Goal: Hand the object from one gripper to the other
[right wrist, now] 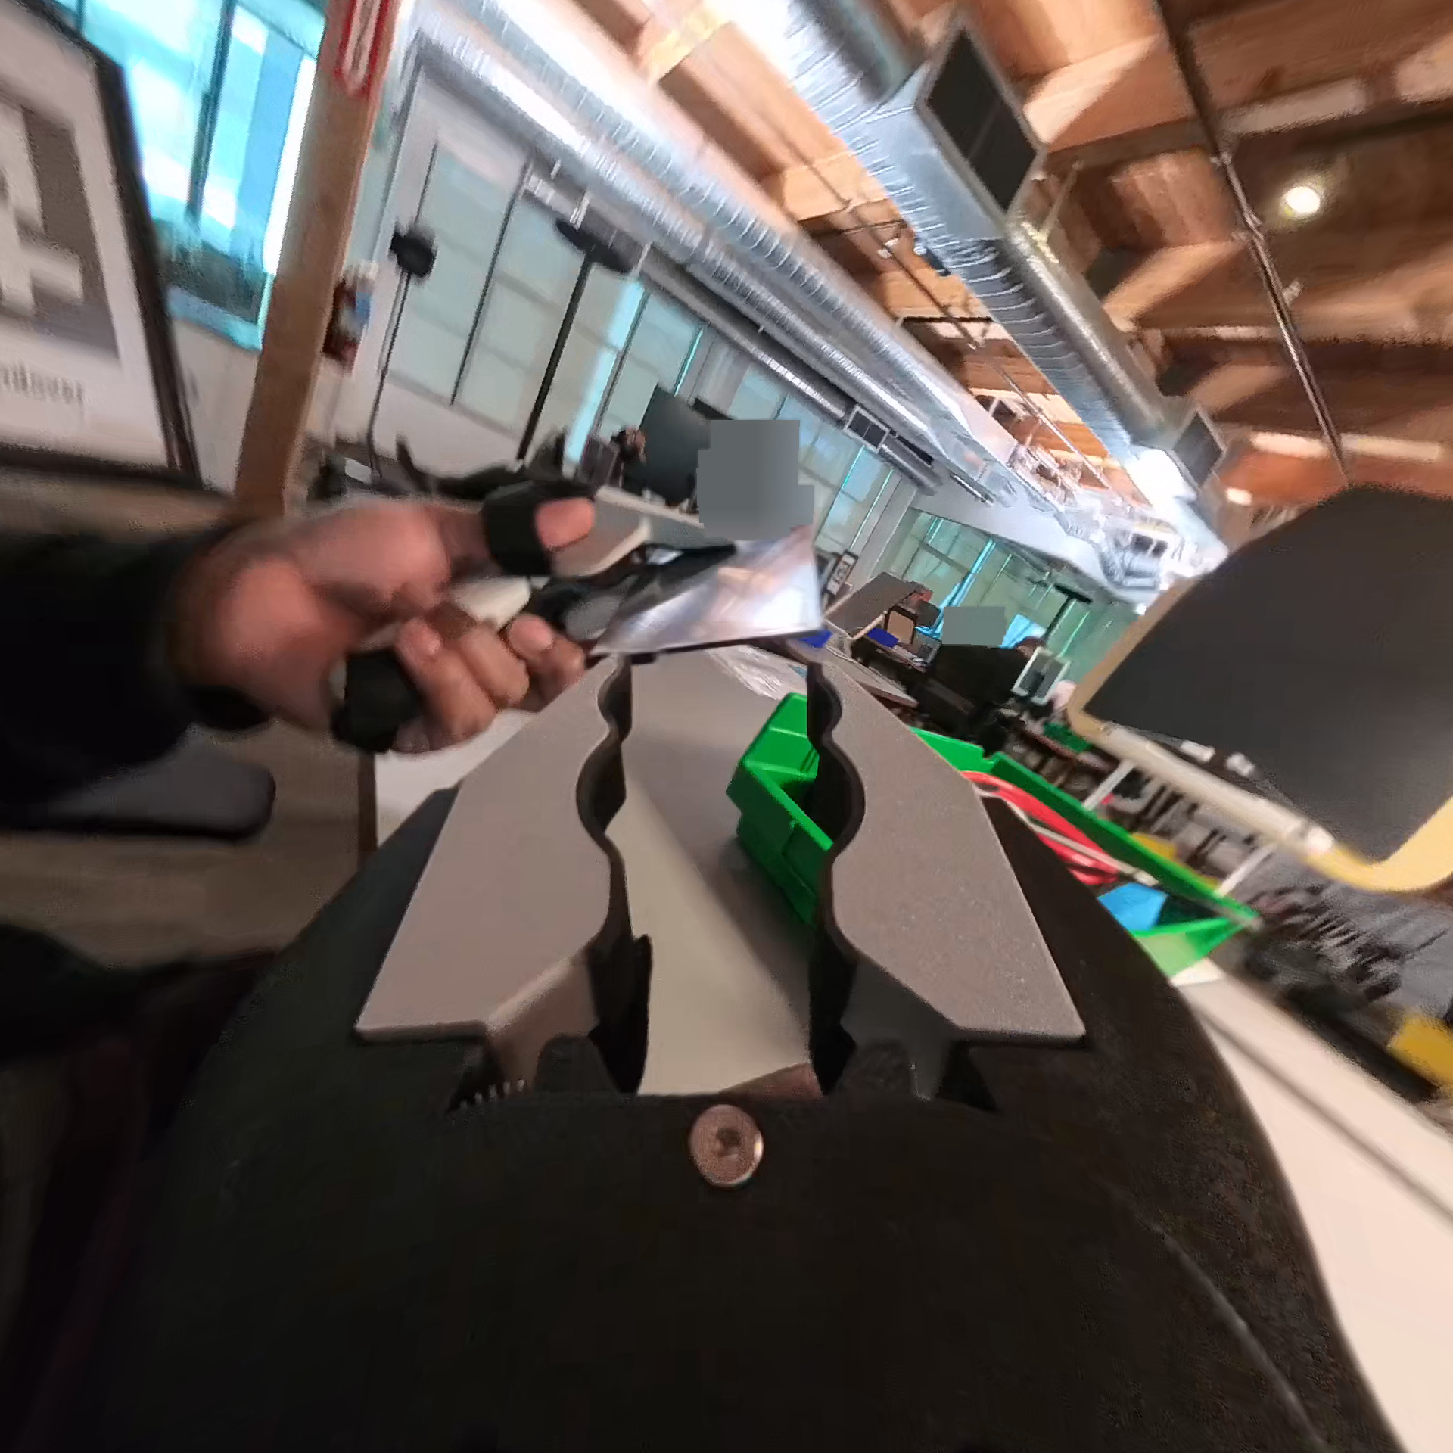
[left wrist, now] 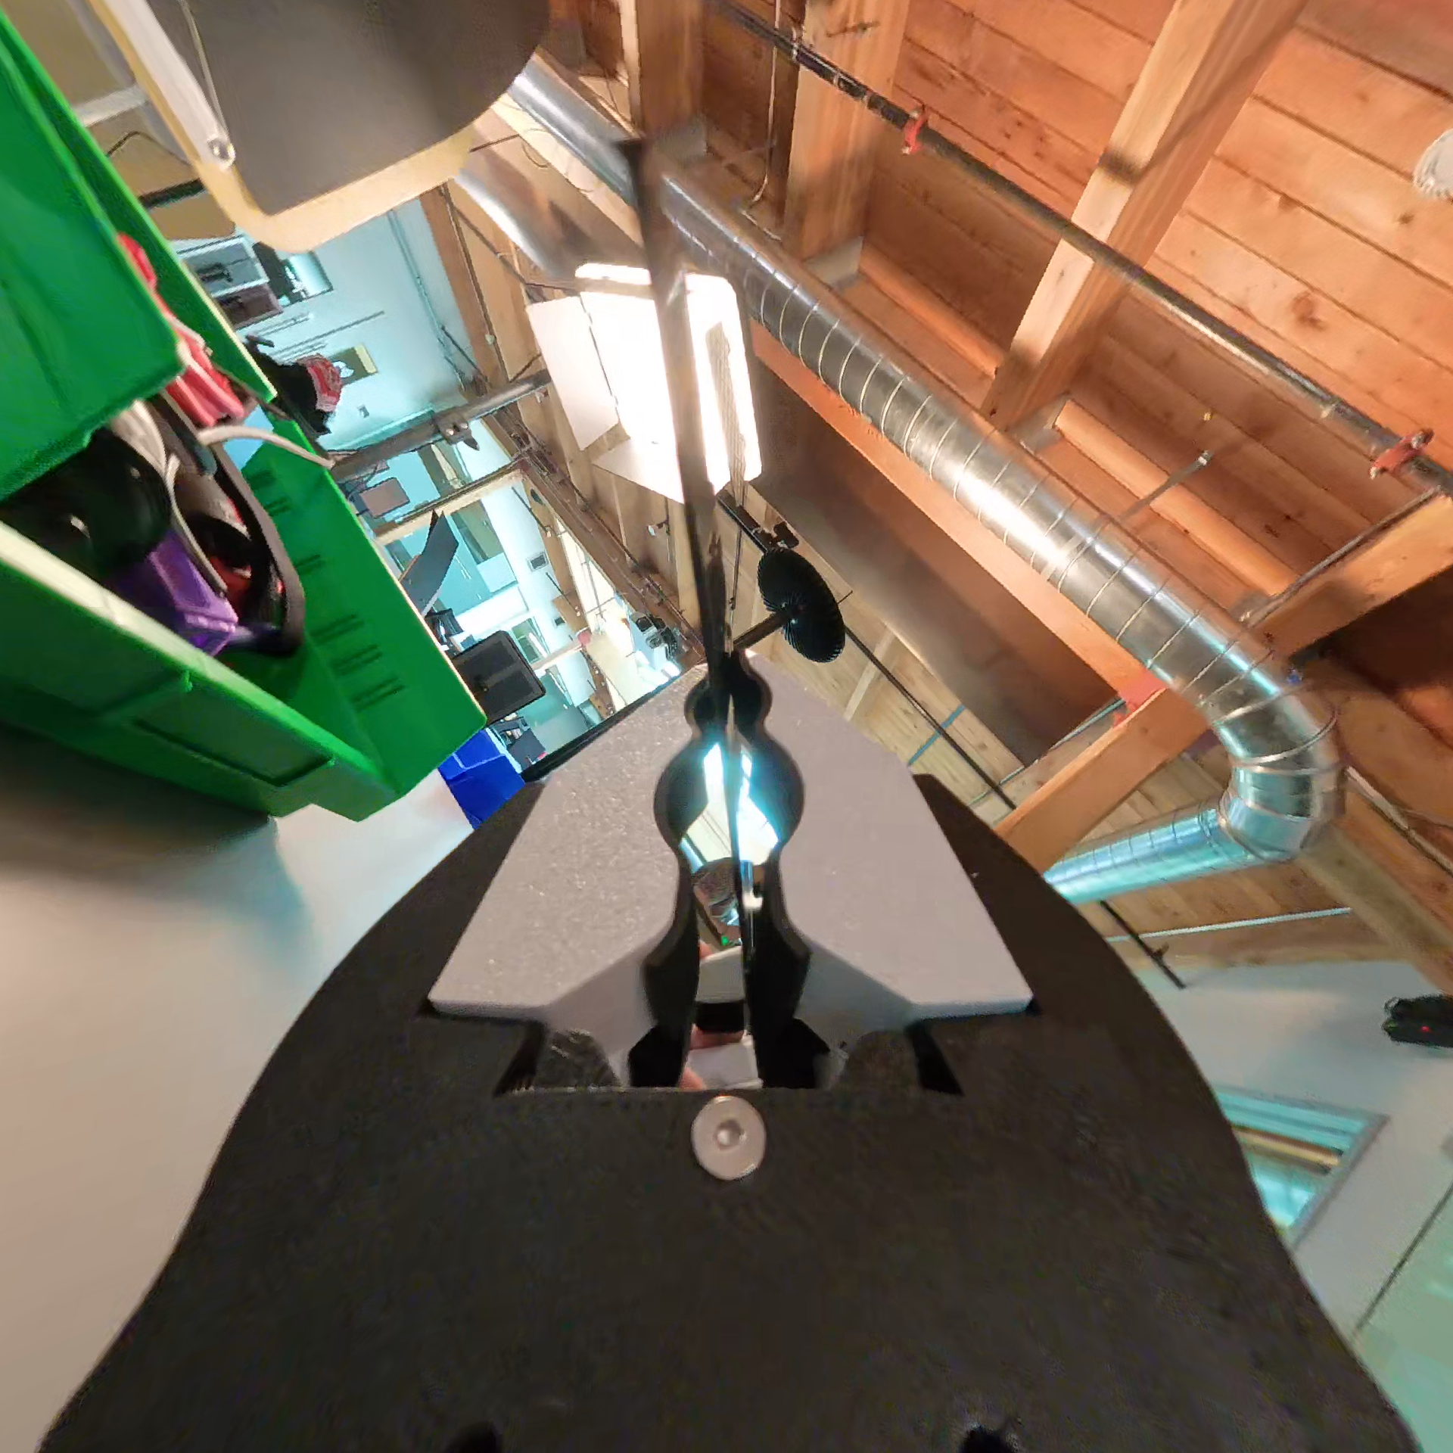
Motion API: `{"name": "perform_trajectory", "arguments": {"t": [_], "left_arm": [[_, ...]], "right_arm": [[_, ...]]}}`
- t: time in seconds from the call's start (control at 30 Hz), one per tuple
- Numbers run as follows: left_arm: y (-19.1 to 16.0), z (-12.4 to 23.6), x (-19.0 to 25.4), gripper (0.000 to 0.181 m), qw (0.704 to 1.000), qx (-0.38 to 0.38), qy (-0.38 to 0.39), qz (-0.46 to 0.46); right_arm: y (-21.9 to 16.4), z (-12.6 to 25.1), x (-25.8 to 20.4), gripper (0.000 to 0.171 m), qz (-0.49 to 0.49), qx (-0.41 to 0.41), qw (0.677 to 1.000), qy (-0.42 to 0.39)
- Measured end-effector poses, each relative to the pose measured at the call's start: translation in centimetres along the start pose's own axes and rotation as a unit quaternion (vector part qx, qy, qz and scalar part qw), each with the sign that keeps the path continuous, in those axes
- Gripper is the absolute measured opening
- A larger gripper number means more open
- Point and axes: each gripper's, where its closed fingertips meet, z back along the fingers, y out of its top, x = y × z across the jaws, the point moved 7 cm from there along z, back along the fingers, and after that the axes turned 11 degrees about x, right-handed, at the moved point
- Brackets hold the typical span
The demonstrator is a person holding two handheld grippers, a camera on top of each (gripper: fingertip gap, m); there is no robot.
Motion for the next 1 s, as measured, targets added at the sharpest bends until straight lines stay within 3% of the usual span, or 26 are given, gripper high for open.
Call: {"name": "perform_trajectory", "arguments": {"t": [0.17, 0.27, 0.37, 0.5, 0.7, 0.83, 1.0], "left_arm": [[-1.2, -0.6, 1.4, 0.002, 0.996, -0.033, -0.080, -0.019], [-2.4, -0.7, 1.4, 0.002, 0.993, -0.055, -0.100, -0.035], [-3.4, -0.8, 1.3, 0.002, 0.990, -0.077, -0.112, -0.039], [-3.8, -0.9, 1.5, 0.004, 0.987, -0.093, -0.130, -0.032], [-4.1, -1.4, 1.0, 0.053, 0.985, -0.151, -0.043, -0.073], [-5.0, -1.4, 0.9, 0.068, 0.980, -0.192, 0.010, -0.057], [-6.0, -1.4, 1.1, 0.089, 0.980, -0.199, 0.022, 0.014]], "right_arm": [[-0.1, -0.8, 1.5, 0.054, -0.249, 0.042, 0.967, -0.020], [-0.4, -1.4, 1.2, 0.052, -0.339, 0.062, 0.939, -0.008], [-0.5, -1.8, 0.8, 0.019, -0.366, 0.076, 0.928, -0.003], [-0.4, -1.7, 0.6, 0.006, -0.321, 0.079, 0.944, -0.016], [0.8, -0.4, 1.3, 0.003, -0.142, 0.077, 0.985, -0.055], [1.7, 0.1, 1.0, 0.003, -0.038, 0.080, 0.994, -0.065], [1.7, 0.0, -0.1, 0.004, -0.002, 0.090, 0.996, -0.030]]}}
